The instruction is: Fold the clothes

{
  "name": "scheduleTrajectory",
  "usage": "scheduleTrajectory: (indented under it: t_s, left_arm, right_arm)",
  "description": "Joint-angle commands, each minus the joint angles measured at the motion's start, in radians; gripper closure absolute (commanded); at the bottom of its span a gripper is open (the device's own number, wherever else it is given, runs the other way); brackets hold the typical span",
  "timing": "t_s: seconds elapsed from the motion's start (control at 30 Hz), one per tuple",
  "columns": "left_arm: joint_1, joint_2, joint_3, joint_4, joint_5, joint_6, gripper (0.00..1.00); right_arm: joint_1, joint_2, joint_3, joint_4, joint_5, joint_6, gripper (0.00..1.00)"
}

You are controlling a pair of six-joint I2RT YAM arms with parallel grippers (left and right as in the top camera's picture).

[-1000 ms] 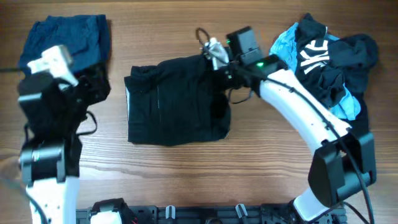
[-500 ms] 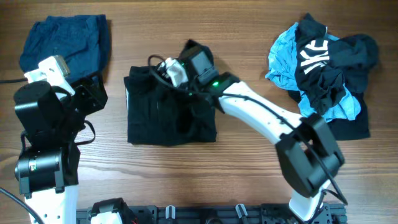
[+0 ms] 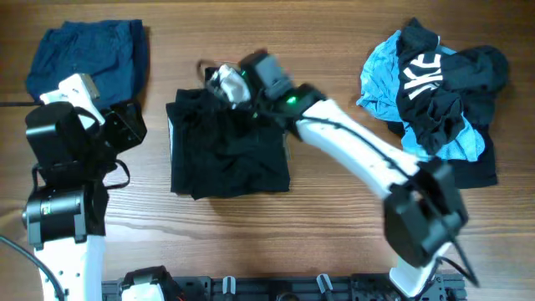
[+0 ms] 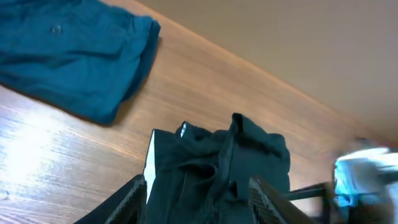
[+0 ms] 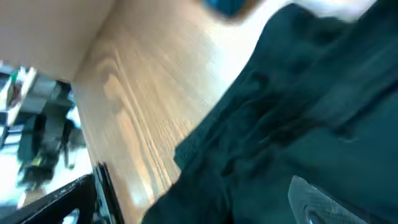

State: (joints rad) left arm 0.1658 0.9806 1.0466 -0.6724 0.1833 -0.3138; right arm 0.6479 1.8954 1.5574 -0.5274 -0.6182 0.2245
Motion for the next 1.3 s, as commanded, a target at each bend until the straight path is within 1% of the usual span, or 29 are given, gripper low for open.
scheduleTrajectory:
  t_s: [0.0, 0.17, 0.27, 0.3, 0.37, 0.43, 0.47, 0.53, 0.67, 0.7, 0.8, 0.93, 1.0, 1.1, 1.27]
  left_arm:
    - [0.002, 0.064, 0.008, 0.002, 0.058, -0.009, 0.49]
    - [-0.045, 0.179, 0.008, 0.003, 0.063, -0.008, 0.53]
    - [-0.048, 0.224, 0.008, 0.007, 0.045, -0.008, 0.59]
    - [-0.039, 0.225, 0.008, 0.01, 0.032, -0.009, 0.58]
    - [-0.002, 0.203, 0.008, 0.021, 0.026, -0.01, 0.54]
    - [0.029, 0.178, 0.008, 0.022, 0.026, -0.017, 0.5]
    - [0.049, 0.161, 0.008, 0.019, 0.026, -0.016, 0.48]
    - [0.074, 0.148, 0.008, 0.009, 0.025, -0.016, 0.46]
    - [0.096, 0.147, 0.008, -0.018, 0.025, -0.016, 0.46]
    - [0.095, 0.147, 0.008, -0.023, 0.025, -0.016, 0.46]
    - [0.095, 0.147, 0.008, -0.03, 0.025, -0.016, 0.46]
    - [0.095, 0.147, 0.008, -0.045, 0.025, -0.016, 0.46]
    - [0.095, 0.147, 0.008, -0.05, 0.025, -0.016, 0.46]
    - [0.095, 0.147, 0.008, -0.052, 0.025, -0.016, 0.46]
    - [0.095, 0.147, 0.008, -0.051, 0.025, -0.016, 0.46]
  right_arm:
    - [-0.076, -0.08, 0.065, -0.09, 0.159, -0.039, 0.0]
    - [-0.099, -0.039, 0.064, -0.19, 0.22, -0.031, 0.01]
    - [-0.091, 0.0, 0.064, -0.206, 0.219, 0.026, 0.01]
    - [-0.087, 0.016, 0.064, -0.209, 0.22, 0.039, 0.0]
    - [-0.066, 0.058, 0.064, -0.216, 0.272, 0.09, 0.0]
    - [-0.041, 0.084, 0.064, -0.217, 0.376, 0.161, 0.14]
    - [-0.015, 0.101, 0.064, -0.22, 0.473, 0.229, 0.2]
    - [0.037, 0.124, 0.064, -0.217, 0.585, 0.313, 0.23]
    - [0.12, 0.148, 0.064, -0.178, 0.706, 0.472, 0.23]
    - [0.14, 0.156, 0.064, -0.162, 0.733, 0.523, 0.2]
    - [0.177, 0.172, 0.064, -0.097, 0.742, 0.577, 0.18]
    - [0.193, 0.207, 0.064, -0.037, 0.742, 0.61, 0.19]
    - [0.193, 0.223, 0.064, -0.039, 0.742, 0.615, 0.23]
    - [0.193, 0.249, 0.064, -0.045, 0.718, 0.613, 0.38]
    - [0.193, 0.256, 0.064, -0.058, 0.703, 0.593, 0.48]
